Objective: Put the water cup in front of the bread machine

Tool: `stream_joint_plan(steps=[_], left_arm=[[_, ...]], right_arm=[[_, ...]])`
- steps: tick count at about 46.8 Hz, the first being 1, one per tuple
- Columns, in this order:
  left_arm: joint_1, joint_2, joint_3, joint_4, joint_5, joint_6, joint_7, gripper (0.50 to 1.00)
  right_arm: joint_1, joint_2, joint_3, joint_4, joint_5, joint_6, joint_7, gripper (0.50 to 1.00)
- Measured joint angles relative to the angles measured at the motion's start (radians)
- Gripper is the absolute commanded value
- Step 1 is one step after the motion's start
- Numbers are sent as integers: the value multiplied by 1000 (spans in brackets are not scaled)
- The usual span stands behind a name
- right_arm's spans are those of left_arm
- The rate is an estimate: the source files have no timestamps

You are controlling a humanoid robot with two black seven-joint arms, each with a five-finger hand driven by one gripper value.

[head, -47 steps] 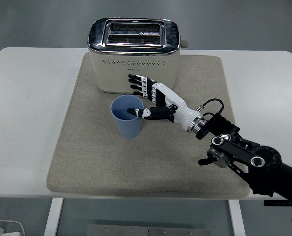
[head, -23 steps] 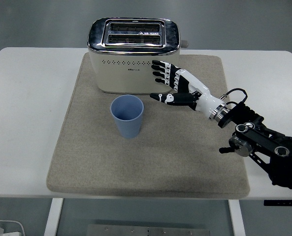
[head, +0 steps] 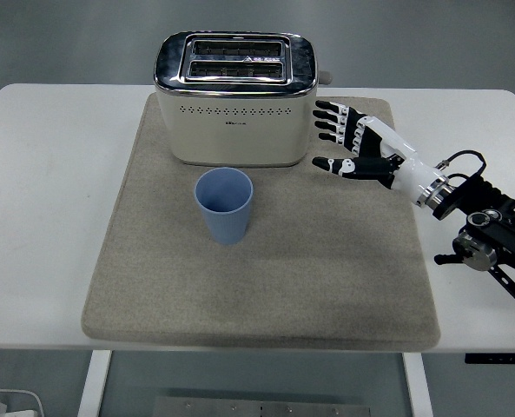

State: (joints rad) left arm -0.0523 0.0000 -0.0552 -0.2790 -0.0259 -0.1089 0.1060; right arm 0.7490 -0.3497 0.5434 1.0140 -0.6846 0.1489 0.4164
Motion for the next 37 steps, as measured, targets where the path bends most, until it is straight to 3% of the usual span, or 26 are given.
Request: stream_joint_plan(steps=[5, 7, 15, 21, 27, 37], left_arm=[[0, 0, 0, 0, 0, 0, 0, 1000], [0, 0, 0, 0, 0, 0, 0, 1000], [-1, 0, 0, 0, 0, 0, 0, 1000], [0, 0, 0, 0, 0, 0, 0, 1000], [0, 0, 0, 0, 0, 0, 0, 1000], [0, 0, -1, 1, 0, 0, 0, 1000]], right_arm=[[9, -7, -1, 0, 119, 14, -73, 926], [17, -20, -2, -1, 217, 18, -140, 926], [73, -25, -6, -21, 397, 18, -286, 926], [106, -25, -6, -55, 523, 16, -368, 926], [132, -27, -9, -79, 608, 21, -396, 926], [175, -39, -6, -114, 623, 21, -389, 926]])
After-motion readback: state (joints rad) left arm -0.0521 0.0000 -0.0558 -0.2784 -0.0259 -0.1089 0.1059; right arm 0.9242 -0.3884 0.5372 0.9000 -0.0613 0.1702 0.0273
